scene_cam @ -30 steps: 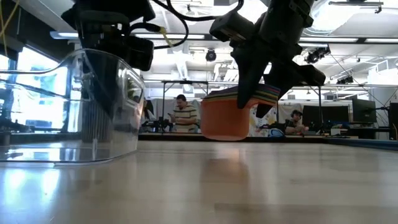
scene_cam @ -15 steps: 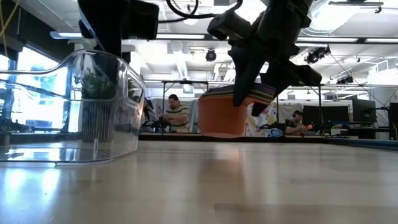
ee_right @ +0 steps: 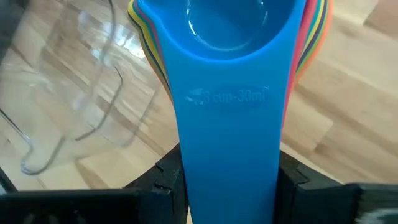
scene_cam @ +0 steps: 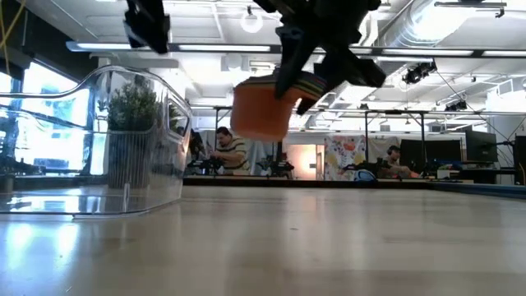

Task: Nest measuring cups in basket
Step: Put the nested measuring cups into the transparent bin

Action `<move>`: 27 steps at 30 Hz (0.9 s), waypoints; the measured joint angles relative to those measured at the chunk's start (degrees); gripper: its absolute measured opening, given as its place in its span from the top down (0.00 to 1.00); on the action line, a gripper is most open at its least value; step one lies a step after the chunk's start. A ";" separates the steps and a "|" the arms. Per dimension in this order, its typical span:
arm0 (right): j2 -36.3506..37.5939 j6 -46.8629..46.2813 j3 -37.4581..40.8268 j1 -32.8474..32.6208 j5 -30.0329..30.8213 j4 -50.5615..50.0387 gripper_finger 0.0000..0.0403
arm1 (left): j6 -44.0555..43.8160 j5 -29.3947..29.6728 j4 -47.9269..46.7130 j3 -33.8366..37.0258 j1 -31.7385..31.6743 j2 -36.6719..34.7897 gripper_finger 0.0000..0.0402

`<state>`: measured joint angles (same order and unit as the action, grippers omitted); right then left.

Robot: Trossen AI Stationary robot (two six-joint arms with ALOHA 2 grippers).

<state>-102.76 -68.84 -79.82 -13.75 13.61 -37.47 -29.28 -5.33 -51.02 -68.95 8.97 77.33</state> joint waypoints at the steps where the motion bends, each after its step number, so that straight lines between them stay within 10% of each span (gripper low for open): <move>1: 0.00 0.59 -0.30 0.22 0.20 0.10 0.69 | -0.55 0.63 -0.35 0.00 -0.16 -1.45 0.46; 27: 0.00 18.86 -10.61 6.77 -0.19 7.40 0.69 | -12.66 10.61 -1.97 0.02 -0.78 -24.20 0.46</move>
<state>-102.76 -49.98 -90.43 -6.98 13.42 -30.07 -41.94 5.27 -52.99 -68.93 8.19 53.14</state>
